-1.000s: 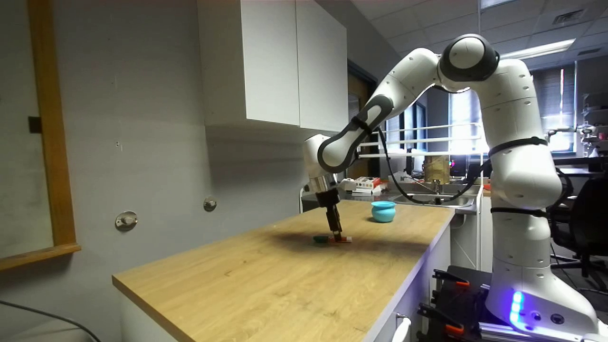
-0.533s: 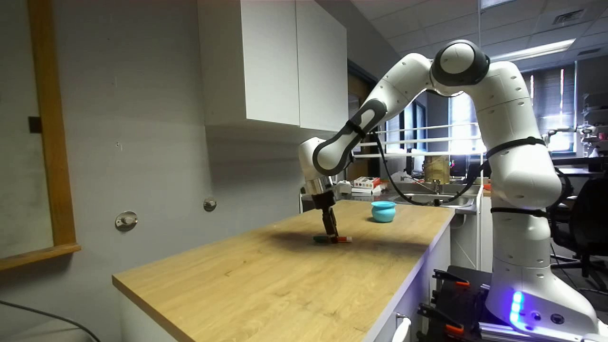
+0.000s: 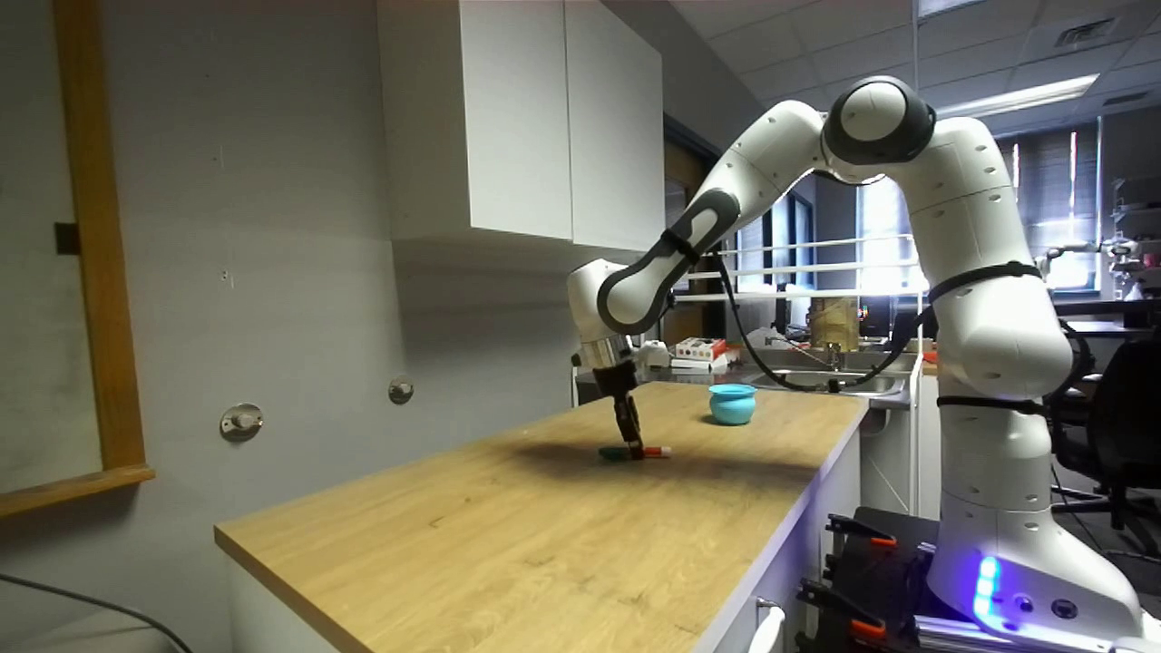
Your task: Put the marker in the blue vase
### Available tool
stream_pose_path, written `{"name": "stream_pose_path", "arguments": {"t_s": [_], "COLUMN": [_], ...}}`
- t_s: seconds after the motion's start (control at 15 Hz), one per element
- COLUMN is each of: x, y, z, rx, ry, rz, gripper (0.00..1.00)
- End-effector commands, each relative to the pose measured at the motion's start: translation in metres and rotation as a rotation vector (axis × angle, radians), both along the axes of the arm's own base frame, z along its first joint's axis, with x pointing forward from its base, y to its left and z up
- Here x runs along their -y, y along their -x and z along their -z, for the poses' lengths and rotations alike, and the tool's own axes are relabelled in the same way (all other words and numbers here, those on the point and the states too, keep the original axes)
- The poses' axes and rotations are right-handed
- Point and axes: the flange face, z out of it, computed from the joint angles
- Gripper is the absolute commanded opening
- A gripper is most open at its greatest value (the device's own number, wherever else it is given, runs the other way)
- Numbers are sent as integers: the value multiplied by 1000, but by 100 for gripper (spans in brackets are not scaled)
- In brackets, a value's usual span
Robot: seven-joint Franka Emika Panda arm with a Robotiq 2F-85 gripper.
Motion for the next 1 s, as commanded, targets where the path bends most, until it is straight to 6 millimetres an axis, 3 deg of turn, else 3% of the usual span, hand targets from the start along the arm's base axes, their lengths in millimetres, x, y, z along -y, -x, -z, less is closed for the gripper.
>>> {"name": "stream_pose_path", "arguments": {"t_s": [0.0,0.27,0.47,0.73,0.93], "x": [2,10,25,56,92], "y": [8,29,52,85,112], "z": [-3,-34,-76,-138,-179], "rx": [21,94,179,305,416], "ry": [45,40,34,26,9], "rz": [4,49,99,167,226], "gripper": [15,15,15,15,15]}}
